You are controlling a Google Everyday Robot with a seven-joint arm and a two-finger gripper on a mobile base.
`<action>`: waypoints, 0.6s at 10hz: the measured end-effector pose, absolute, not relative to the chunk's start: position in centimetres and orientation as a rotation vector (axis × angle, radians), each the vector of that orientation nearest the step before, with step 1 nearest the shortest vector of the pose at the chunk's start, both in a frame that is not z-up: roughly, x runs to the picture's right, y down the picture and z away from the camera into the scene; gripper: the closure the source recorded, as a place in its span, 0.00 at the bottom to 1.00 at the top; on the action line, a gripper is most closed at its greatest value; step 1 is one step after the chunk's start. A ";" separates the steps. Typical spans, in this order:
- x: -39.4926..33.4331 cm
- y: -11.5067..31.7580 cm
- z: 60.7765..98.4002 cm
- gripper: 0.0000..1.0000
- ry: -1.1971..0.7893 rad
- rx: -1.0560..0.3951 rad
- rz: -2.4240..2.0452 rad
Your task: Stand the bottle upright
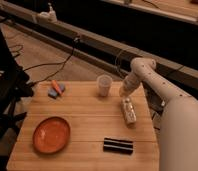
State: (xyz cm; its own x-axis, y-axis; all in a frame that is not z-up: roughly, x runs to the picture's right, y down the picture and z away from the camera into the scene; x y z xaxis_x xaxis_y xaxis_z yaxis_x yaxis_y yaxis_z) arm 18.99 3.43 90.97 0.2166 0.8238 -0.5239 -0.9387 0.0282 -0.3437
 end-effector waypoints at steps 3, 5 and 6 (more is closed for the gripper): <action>19.0 0.4 88.6 1.00 0.124 -0.672 1.374; 19.1 -2.5 86.9 1.00 0.062 -0.637 1.400; 19.1 -4.1 86.1 1.00 0.024 -0.620 1.420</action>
